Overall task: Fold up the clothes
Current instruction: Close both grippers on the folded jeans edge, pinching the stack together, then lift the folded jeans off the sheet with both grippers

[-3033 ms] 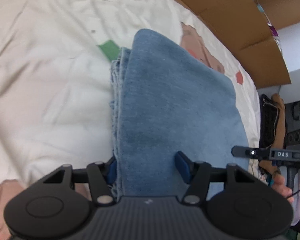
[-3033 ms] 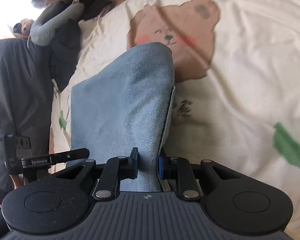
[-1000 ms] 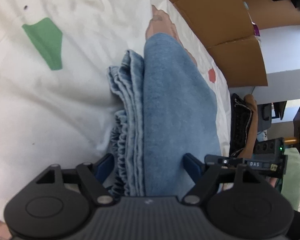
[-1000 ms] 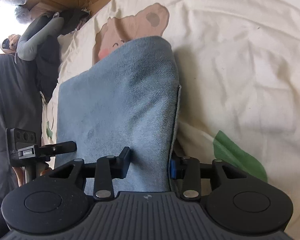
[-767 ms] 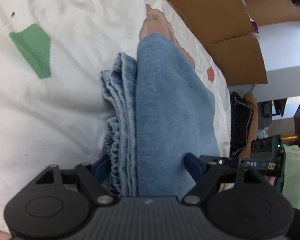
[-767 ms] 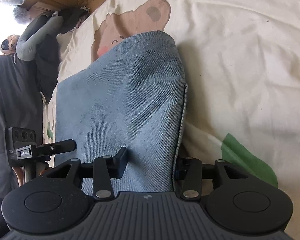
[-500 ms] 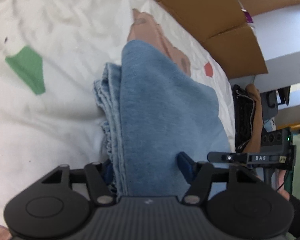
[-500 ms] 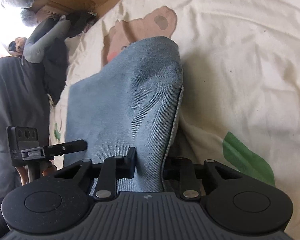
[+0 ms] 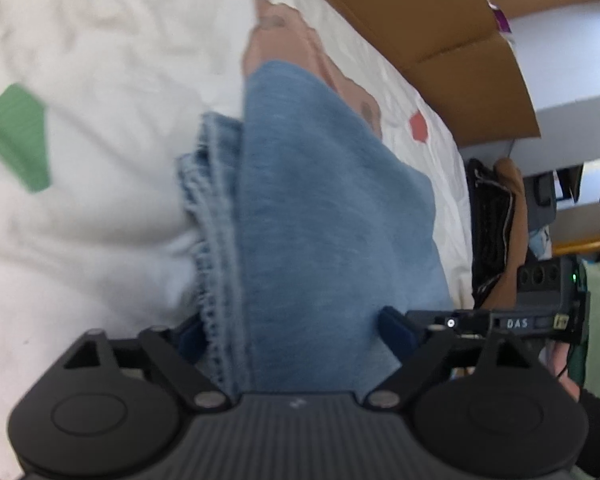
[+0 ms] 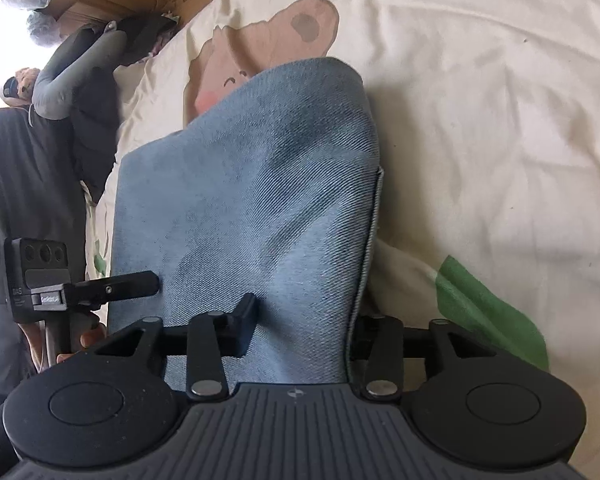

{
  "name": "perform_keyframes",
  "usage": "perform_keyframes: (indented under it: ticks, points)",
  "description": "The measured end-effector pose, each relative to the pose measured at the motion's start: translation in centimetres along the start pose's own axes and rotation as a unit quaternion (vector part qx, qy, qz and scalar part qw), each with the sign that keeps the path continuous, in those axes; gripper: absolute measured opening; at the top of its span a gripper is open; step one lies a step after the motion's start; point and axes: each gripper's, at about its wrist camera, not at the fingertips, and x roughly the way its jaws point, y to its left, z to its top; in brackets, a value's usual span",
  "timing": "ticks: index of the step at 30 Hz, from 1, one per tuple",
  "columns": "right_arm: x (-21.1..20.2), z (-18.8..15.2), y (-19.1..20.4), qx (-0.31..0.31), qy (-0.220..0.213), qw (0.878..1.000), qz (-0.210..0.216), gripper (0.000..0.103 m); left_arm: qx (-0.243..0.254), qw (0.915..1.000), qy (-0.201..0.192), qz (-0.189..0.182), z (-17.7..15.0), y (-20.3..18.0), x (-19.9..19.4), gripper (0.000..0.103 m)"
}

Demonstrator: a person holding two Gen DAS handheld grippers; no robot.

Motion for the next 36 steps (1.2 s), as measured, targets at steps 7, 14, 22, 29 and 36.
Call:
perform_keyframes:
  ticks: [7,14,22,29,36]
  points:
    - [0.4,0.0,1.1,-0.017,-0.003,1.000,-0.013,0.045,0.012,0.9998,-0.002,0.016,0.4,-1.1,0.6,0.084]
    - [-0.8,-0.2,1.6,-0.016,-0.012,1.000,-0.012,0.027,-0.007,0.9997,-0.023,-0.009,-0.1,-0.1,-1.6,0.061]
    - [-2.6,-0.8,3.9,-0.037,-0.020,0.999,-0.032,0.020,0.015,0.9994,-0.030,0.001,-0.1,-2.3,-2.6,0.052]
    - [-4.1,-1.0,5.1,-0.040,-0.019,0.998,-0.036,0.019,0.020,0.9992,-0.034,0.006,-0.2,-3.9,-3.5,0.047]
    - [-5.7,-0.9,6.5,-0.040,-0.027,0.998,-0.040,0.019,0.016,0.9992,-0.035,0.011,-0.1,-5.4,-4.9,0.046]
